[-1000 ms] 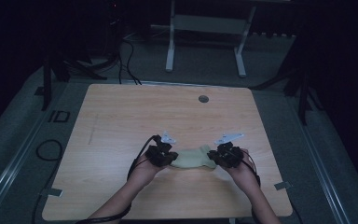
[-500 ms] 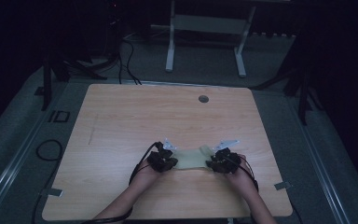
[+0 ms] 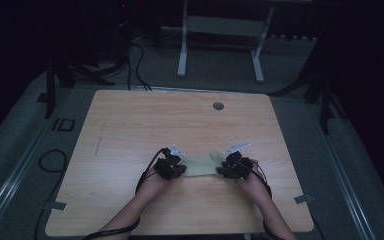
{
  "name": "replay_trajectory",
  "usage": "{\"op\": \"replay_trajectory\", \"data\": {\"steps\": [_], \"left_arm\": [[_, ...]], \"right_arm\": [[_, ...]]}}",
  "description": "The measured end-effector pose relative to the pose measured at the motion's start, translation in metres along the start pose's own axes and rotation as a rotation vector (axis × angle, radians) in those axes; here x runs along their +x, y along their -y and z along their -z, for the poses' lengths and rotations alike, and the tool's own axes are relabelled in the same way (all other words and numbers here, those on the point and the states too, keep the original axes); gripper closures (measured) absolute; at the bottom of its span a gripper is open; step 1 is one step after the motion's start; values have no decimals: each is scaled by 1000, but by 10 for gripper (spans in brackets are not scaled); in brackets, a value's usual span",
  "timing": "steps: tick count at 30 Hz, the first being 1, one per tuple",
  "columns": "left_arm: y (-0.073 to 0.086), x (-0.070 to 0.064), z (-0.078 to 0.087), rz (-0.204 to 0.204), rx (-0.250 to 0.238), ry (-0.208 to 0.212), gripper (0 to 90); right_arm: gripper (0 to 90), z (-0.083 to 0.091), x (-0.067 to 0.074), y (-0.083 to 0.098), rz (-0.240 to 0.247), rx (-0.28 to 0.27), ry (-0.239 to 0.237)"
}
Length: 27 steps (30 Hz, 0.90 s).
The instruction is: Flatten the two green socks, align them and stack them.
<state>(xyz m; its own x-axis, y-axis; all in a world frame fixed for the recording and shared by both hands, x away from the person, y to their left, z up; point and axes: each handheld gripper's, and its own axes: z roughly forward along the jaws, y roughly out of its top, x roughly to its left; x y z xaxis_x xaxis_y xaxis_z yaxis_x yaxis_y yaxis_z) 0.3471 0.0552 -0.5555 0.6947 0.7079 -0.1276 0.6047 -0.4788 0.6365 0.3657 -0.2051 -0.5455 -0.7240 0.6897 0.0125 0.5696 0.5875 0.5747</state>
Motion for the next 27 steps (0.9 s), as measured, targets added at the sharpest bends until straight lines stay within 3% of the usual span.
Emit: {"op": "replay_trajectory", "data": {"steps": [12,14,16,18,24,27], "left_arm": [[2,8,0,17,-22,32,852],[2,7,1,3,-17,29,833],[0,6,4,14,-24,44,779],[-1,3,9,1,-41,46,659],[-3,-5,25,-29,-90,42,599],[-5,-10,31,-51,-112,18,545]], "right_arm": [[617,1,8,4,-3,-15,12],[610,2,9,4,-10,-10,4],[603,4,10,3,-12,-7,-3],[573,6,10,1,-9,-22,-13],[500,16,13,-9,-2,-68,-35],[440,22,14,-15,-1,-97,-29]]}}
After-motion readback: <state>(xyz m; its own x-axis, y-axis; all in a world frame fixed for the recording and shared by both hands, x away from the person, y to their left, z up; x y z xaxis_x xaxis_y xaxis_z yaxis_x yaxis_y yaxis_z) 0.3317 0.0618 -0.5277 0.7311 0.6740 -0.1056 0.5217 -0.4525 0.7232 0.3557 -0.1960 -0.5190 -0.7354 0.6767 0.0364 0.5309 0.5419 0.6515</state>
